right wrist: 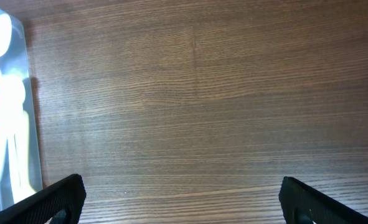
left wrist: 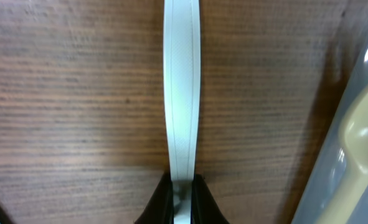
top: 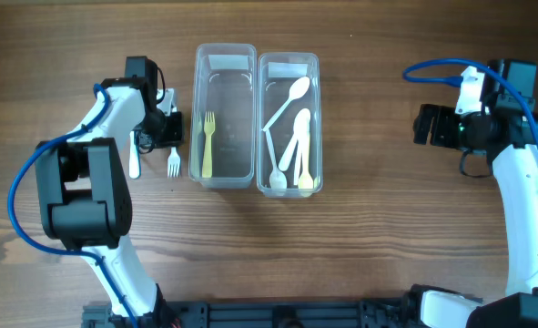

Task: Pack container
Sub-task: 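Grasp the white fork with the left gripper, then carry the white fork into the left container and release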

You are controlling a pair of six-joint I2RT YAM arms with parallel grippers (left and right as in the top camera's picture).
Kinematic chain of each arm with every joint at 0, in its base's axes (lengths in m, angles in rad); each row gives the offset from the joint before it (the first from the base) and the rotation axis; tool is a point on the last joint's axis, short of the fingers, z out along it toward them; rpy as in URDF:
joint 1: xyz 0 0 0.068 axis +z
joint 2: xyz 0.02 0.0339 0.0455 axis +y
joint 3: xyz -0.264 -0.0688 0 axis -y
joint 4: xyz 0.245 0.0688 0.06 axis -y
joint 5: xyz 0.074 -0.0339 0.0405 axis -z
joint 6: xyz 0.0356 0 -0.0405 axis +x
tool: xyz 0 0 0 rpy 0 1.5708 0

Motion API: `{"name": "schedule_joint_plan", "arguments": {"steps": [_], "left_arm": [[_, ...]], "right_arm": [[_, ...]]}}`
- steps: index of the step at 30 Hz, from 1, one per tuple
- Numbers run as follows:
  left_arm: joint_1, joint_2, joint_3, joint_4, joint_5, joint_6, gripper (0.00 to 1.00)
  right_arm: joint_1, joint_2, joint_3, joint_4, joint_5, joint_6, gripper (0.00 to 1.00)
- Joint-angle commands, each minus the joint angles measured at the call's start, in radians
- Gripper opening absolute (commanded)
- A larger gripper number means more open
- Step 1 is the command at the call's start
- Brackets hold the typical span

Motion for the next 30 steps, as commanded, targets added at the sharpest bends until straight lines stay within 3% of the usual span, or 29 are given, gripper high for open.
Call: {"name": "schedule_joint_plan", "arguments": {"steps": [1,12,18,25,30], "left_arm": [[0.001,0.008,-0.016,-0.037,0.003,-0.003,0.04],[-0.002,-0.203,0.323,-0.314,-0.005,-0.100,0.04],[-0.070,-0.345,0.344,-0.355,0.032,-0.192,0.04],[-0.277,-0.297,0.344,-0.366,-0.028,-0.283,0.06],[-0.305,-0.212,0.344,-0.339,-0.084,-0.288,0.07]], "right_arm": [[0.001,0.002,-0.004,0.006,0.013,-0.010,1.00],[0.001,0.002,-0.004,0.006,0.013,-0.011,1.00],[0.001,0.002,-0.004,0.006,0.013,-0.010,1.00],[0.001,0.002,-0.004,0.006,0.013,-0.011,1.00],[0.001,0.002,-0.004,0.006,0.013,-0.011,1.00]]}}
